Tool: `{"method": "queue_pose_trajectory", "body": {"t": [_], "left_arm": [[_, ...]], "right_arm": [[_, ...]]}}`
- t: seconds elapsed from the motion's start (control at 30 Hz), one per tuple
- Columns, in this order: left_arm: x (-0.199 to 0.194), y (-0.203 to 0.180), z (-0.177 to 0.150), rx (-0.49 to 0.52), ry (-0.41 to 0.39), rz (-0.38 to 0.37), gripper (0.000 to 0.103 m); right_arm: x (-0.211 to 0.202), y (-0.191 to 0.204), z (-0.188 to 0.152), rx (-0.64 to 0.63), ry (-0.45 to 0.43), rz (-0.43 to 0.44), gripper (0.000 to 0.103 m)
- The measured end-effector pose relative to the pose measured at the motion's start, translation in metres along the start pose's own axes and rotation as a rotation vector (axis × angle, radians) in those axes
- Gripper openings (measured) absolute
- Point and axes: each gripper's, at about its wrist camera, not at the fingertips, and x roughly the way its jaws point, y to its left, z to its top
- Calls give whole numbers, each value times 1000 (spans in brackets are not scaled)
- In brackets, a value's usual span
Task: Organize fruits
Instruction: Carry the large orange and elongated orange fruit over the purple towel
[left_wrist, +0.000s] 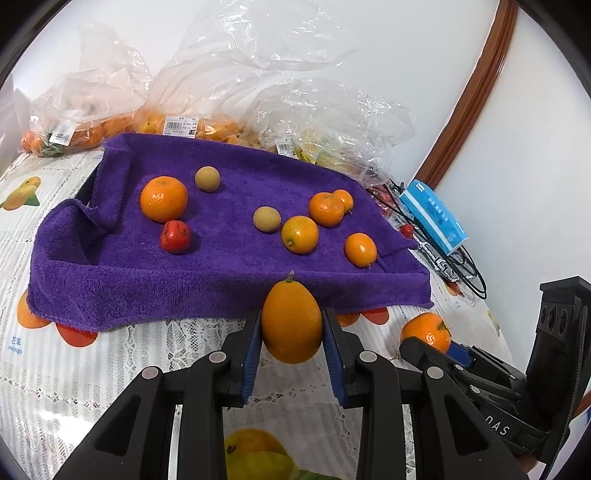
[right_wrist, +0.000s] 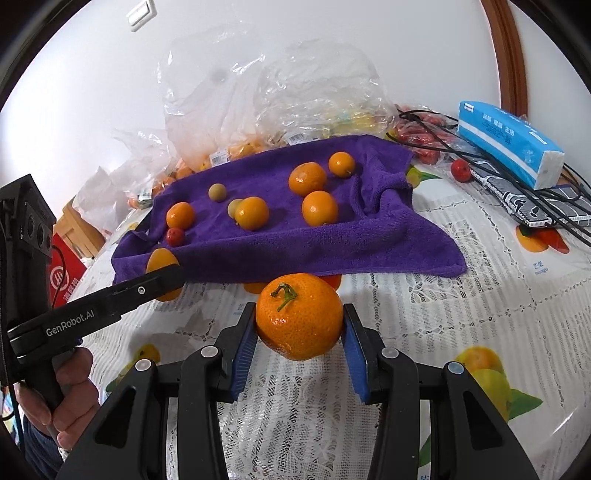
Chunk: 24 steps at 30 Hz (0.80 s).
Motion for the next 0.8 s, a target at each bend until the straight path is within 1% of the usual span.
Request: {"method": "queue_pose_trajectory", "body": {"t": [0.17,0.37,0.7,0.8], "left_arm": [[-3,2,-1,-4,-11,14,30],[-17,5,-7,-22,-32,23,30],[-33,13,-23,-30,-30,59,30],[-37,17,-26,-40,-23,60,30]], "right_arm": [[-1,0,0,3,-7,-2,44],[-4,-1,0,9,-21,5,44],[-7,-1,0,15,-38,16,44],[-7,1,-1,8,-36,3,44]]}}
